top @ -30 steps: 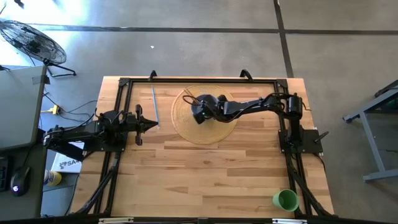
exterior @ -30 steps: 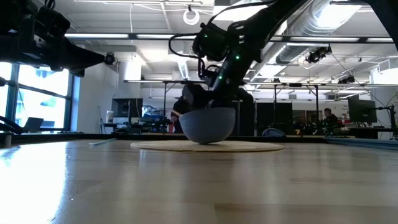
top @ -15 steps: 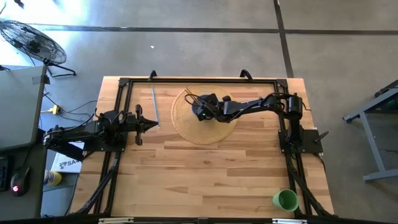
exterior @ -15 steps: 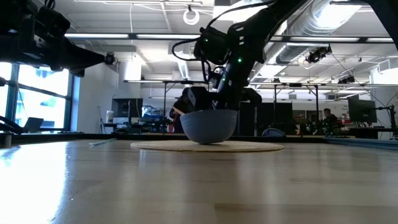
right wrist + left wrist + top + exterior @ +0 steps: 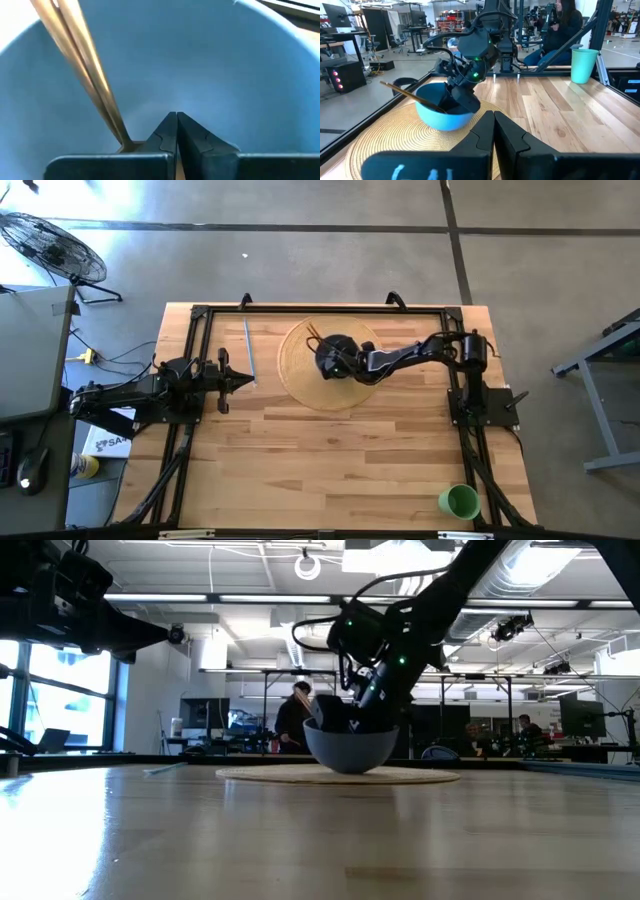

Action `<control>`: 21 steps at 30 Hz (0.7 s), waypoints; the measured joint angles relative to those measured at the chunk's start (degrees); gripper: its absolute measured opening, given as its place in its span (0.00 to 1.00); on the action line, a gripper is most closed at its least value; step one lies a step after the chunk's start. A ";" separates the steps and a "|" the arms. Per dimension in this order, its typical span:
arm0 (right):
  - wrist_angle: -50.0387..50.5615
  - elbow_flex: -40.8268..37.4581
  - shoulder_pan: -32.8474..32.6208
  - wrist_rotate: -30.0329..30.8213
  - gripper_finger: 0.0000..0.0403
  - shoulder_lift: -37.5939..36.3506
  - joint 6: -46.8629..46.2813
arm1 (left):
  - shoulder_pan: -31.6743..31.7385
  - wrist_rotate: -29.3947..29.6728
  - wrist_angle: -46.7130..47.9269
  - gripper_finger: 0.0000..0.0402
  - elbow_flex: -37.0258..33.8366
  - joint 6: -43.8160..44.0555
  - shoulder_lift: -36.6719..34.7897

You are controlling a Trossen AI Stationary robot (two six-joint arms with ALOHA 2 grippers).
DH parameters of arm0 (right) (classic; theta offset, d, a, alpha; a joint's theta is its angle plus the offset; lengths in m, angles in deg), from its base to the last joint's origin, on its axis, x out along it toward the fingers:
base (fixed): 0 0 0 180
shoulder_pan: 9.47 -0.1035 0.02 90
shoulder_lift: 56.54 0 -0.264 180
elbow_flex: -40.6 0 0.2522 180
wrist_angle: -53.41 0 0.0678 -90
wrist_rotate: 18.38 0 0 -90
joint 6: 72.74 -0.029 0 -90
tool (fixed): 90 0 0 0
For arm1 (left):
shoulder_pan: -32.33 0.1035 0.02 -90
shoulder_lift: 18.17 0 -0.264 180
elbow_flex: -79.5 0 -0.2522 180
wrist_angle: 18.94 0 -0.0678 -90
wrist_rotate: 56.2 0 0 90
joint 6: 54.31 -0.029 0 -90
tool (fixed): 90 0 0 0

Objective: Pick & Place Utensil
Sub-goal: Put the gold fork into the blue bowl on the brown mat

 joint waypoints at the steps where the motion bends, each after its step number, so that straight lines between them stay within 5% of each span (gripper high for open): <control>1: 0.04 0.15 -0.13 0.00 0.00 0.00 0.55 | -0.02 0.00 0.00 0.00 0.00 0.00 0.00; 21: -0.01 4.44 -0.47 2.36 0.00 -0.96 4.69 | -0.02 -0.02 0.00 0.00 0.00 0.00 0.00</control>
